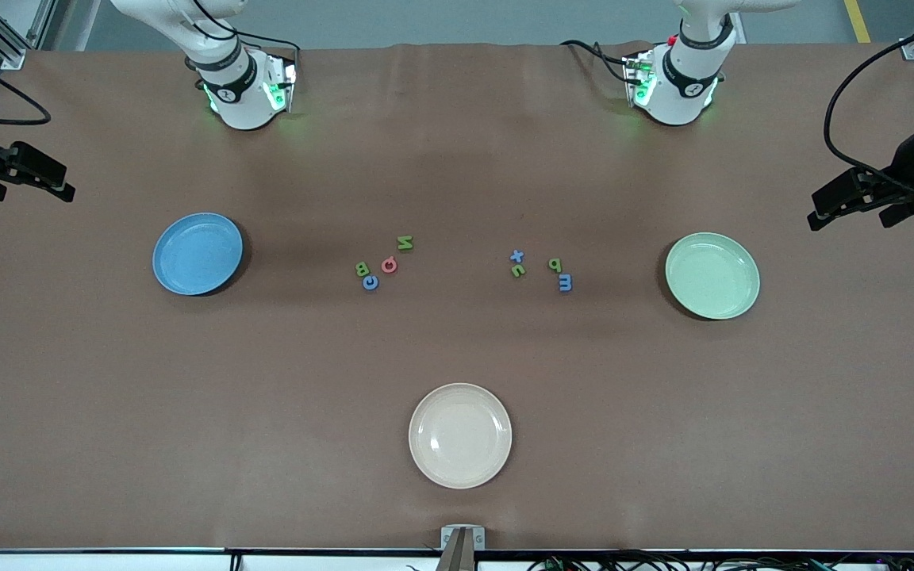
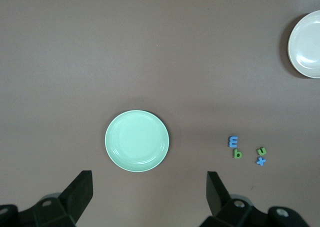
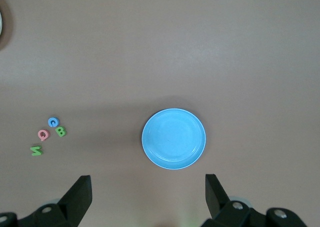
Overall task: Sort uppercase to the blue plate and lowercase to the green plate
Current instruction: 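Reach the left gripper toward the green u letter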
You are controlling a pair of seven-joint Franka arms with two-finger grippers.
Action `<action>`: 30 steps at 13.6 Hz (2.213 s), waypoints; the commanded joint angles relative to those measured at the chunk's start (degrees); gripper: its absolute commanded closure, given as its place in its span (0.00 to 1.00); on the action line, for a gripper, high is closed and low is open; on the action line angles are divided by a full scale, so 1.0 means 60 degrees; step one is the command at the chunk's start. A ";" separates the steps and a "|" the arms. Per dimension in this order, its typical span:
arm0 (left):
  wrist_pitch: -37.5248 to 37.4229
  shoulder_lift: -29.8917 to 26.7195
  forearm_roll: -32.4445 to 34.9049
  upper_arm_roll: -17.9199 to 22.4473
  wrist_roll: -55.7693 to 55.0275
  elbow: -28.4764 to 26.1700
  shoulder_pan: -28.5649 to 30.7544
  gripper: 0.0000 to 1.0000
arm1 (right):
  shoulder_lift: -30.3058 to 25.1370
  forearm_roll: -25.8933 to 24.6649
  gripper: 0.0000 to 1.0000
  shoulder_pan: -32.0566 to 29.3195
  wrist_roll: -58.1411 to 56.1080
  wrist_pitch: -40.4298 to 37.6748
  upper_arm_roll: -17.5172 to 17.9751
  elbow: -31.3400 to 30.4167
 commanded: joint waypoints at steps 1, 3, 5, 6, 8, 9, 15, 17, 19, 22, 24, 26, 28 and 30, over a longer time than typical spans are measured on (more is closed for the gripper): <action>-0.0169 -0.0109 0.0036 -0.0027 0.0161 0.0049 0.0063 0.00 | -0.0197 -0.0120 0.00 -0.0017 -0.0042 0.0061 0.0053 -0.0183; -0.0169 -0.0109 0.0036 -0.0042 0.0161 0.0063 0.0063 0.00 | -0.0197 -0.0120 0.00 -0.0017 -0.0042 0.0046 0.0053 -0.0183; -0.0169 -0.0109 0.0036 -0.0027 0.0161 0.0049 0.0063 0.00 | -0.0197 -0.0120 0.00 -0.0017 -0.0042 0.0031 0.0053 -0.0183; -0.0169 -0.0109 0.0036 -0.0027 0.0161 0.0063 0.0063 0.00 | -0.0197 -0.0120 0.00 -0.0017 -0.0042 0.0017 0.0053 -0.0183; -0.0198 -0.0109 0.0022 -0.0042 -0.0014 0.0063 0.0048 0.00 | -0.0197 -0.0120 0.00 -0.0017 -0.0042 -0.0013 0.0053 -0.0183; -0.0213 -0.0095 0.0022 -0.0056 -0.0015 0.0034 0.0019 0.00 | -0.0183 -0.0120 0.00 -0.0017 -0.0042 -0.0027 0.0053 -0.0183; -0.0462 0.0358 -0.0096 -0.0407 -0.0496 -0.0317 -0.0887 0.00 | -0.0183 -0.0120 0.00 -0.0017 -0.0027 -0.0013 0.0053 -0.0168; -0.0404 0.0782 -0.0096 -0.0656 -0.1431 -0.0332 -0.1414 0.00 | -0.0183 -0.0120 0.00 -0.0003 -0.0042 -0.0027 0.0053 -0.0154; -0.0127 0.1280 -0.0096 -0.0832 -0.2442 -0.0347 -0.2014 0.00 | -0.0168 -0.0120 0.00 -0.0032 -0.0027 -0.0027 0.0053 -0.0066; 0.0662 0.1925 -0.0081 -0.0833 -0.4329 -0.0638 -0.3112 0.00 | -0.0168 -0.0120 0.00 -0.0032 0.0002 -0.0027 0.0053 -0.0022; 0.1482 0.2349 -0.0066 -0.0833 -0.5445 -0.0888 -0.3626 0.00 | -0.0168 -0.0120 0.00 -0.0076 0.0104 -0.0042 0.0038 0.0066; 0.2272 0.3080 -0.0037 -0.0833 -0.6281 -0.0991 -0.4123 0.00 | -0.0095 -0.0120 0.00 -0.0192 0.0134 -0.0042 -0.0006 0.0066; 0.3180 0.3856 0.0021 -0.0818 -0.7668 -0.1035 -0.4608 0.00 | 0.0181 -0.0033 0.00 -0.0237 0.0119 0.0060 0.0009 0.0066; 0.4278 0.4342 0.0036 -0.0818 -0.8858 -0.1297 -0.4887 0.00 | 0.0695 0.0026 0.00 -0.0222 0.0003 0.0075 0.0009 0.0197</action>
